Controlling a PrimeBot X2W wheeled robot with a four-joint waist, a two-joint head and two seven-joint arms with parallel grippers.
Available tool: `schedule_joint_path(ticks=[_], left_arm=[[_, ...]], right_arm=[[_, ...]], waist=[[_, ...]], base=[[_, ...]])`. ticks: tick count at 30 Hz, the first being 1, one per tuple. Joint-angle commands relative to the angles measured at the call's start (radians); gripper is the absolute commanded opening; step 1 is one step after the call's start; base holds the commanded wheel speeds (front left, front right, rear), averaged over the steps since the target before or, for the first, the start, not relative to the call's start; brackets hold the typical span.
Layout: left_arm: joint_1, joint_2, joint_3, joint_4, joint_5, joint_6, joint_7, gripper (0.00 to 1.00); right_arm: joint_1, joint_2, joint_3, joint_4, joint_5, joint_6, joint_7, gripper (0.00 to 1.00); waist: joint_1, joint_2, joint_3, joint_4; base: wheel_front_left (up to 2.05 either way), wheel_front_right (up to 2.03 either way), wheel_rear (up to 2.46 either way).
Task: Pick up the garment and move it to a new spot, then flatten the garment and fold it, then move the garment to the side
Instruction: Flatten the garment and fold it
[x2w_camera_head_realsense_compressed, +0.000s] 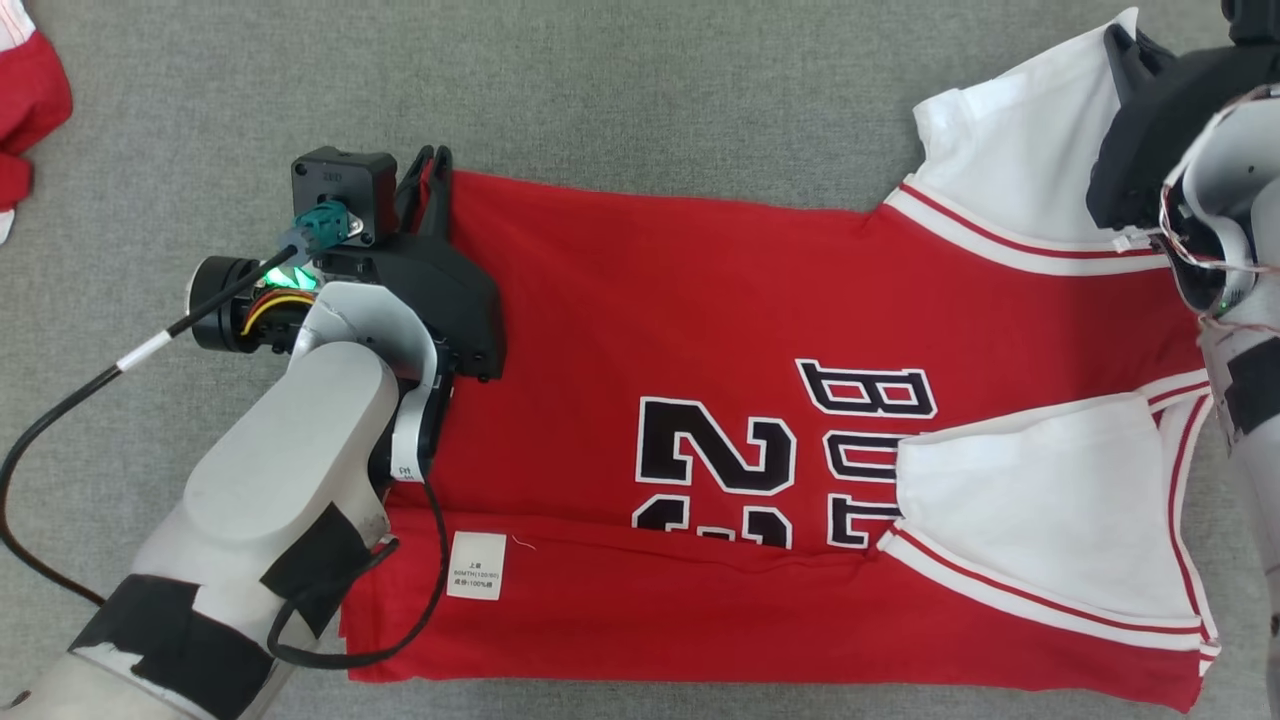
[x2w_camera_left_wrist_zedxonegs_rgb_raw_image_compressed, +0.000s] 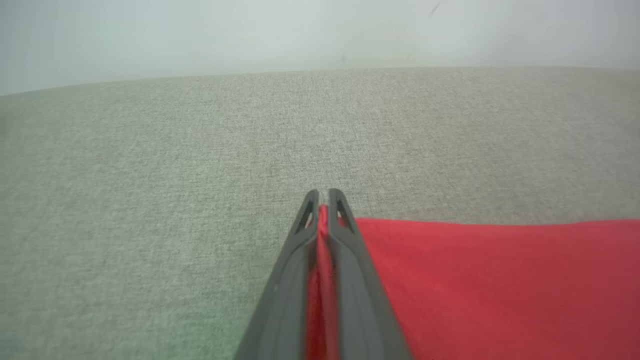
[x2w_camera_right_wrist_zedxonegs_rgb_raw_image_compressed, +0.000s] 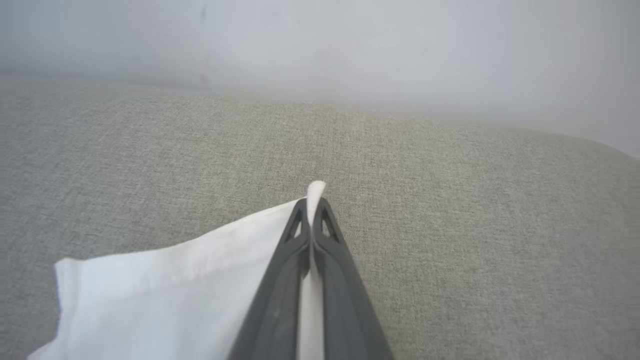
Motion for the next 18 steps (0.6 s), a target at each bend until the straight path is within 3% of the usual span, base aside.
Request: schedule_joint_path(ticks=[1, 10, 15, 18], left_arm=[[0.005, 0.003, 0.004, 0.008, 0.008, 0.0, -0.007, 0.0], [0.07, 0.02, -0.013, 0.013, 0.003, -0.025, -0.045, 0.0], [0.126, 0.032, -0.031, -0.024, 0.012, -0.028, -0.073, 0.0], [0.164, 0.047, -0.042, -0.053, 0.017, -0.027, -0.088, 0.0]], right_arm=[[0.014, -0.011, 0.003, -0.01, 0.009, 0.001, -0.014, 0.0], [0.164, -0.078, 0.008, -0.145, 0.097, 0.001, -0.189, 0.0], [0.299, -0.109, 0.063, -0.27, 0.175, 0.001, -0.182, 0.0], [0.386, -0.166, 0.111, -0.364, 0.228, 0.001, -0.163, 0.0]], waist=[[-0.0002, -0.0001, -0.01, -0.005], [-0.0002, -0.0001, -0.076, -0.001], [-0.0002, -0.0001, -0.125, 0.002], [-0.0002, -0.0001, -0.15, 0.002]], base=[[0.0, 0.0, 0.0], [0.0, 0.0, 0.0], [0.0, 0.0, 0.0], [0.0, 0.0, 0.0]])
